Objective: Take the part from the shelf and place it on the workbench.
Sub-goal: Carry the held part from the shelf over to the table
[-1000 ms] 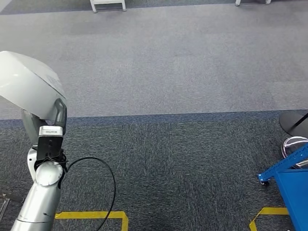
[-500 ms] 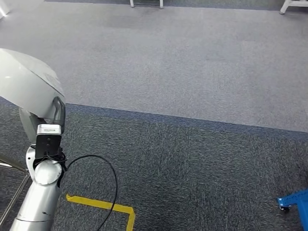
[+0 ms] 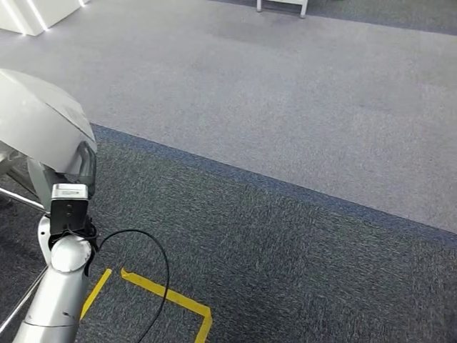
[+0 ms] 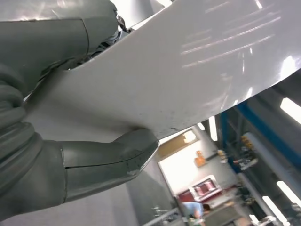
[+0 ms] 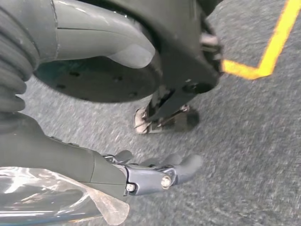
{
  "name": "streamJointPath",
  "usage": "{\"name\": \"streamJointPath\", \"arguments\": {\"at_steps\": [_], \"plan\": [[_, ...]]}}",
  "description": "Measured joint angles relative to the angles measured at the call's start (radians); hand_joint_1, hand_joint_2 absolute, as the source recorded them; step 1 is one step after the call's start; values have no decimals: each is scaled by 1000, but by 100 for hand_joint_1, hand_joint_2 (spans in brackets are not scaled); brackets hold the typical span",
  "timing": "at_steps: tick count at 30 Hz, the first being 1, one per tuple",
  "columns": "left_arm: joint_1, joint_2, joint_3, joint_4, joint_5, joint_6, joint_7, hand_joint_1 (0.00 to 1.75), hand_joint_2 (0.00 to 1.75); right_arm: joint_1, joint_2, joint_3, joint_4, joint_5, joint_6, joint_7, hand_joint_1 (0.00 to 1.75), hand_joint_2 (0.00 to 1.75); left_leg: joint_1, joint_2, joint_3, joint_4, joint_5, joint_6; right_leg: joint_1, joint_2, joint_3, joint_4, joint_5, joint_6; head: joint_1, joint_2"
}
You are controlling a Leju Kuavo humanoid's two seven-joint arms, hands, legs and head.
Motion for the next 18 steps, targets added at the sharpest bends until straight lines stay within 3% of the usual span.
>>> {"name": "streamJointPath", "arguments": {"at_steps": [2,4,6,8,9,11,13,15,17,18], "plan": [[2,7,2,0,0,2,0,175,175,0,0,1,0,2,-1,0,0,175,3,-13,-4,0,3,-9,1,-22,7,-3,0,-13,0,0],[2,18,6,-2,1,4,0,175,175,-1,1,4,0,6,-2,0,0,175,0,30,-18,32,-17,-18,-1,-46,13,-6,-1,-26,-7,0],[1,28,13,-6,6,4,-1,175,175,0,1,8,0,12,-2,0,0,175,-1,93,-66,135,-69,-28,0,-72,18,-8,-4,-36,-14,0],[3,37,23,-9,14,4,-1,175,175,3,1,10,0,15,-2,0,0,175,2,110,-118,242,-105,-32,3,-101,21,-8,-8,-41,-14,0],[5,42,28,-9,18,3,-2,175,175,4,1,12,0,15,-2,0,0,175,3,111,-126,258,-100,-31,5,-115,23,-8,-11,-41,-14,0],[6,50,38,-14,26,1,-4,175,175,2,1,15,0,16,-2,0,0,175,1,120,-89,184,-44,-23,8,-142,29,-8,-16,-41,-14,0],[3,57,49,-25,31,-1,-8,175,175,-1,1,16,1,17,-2,0,0,175,-13,167,-27,62,3,-7,12,-166,37,-9,-23,-38,-14,0],[-5,63,59,-35,33,-4,-12,175,175,-1,1,17,1,18,-2,0,0,175,-27,201,-1,5,6,6,17,-190,43,-11,-28,-31,-15,0],[-7,71,69,-41,34,-5,-14,175,175,-2,1,17,1,18,-1,0,0,175,-30,181,1,-5,3,12,19,-217,53,-19,-32,-23,-16,0],[-5,75,74,-44,35,-6,-14,175,175,-4,1,17,1,18,-1,0,0,175,-26,168,5,-12,5,16,19,-216,57,-22,-35,-18,-16,0]]}}
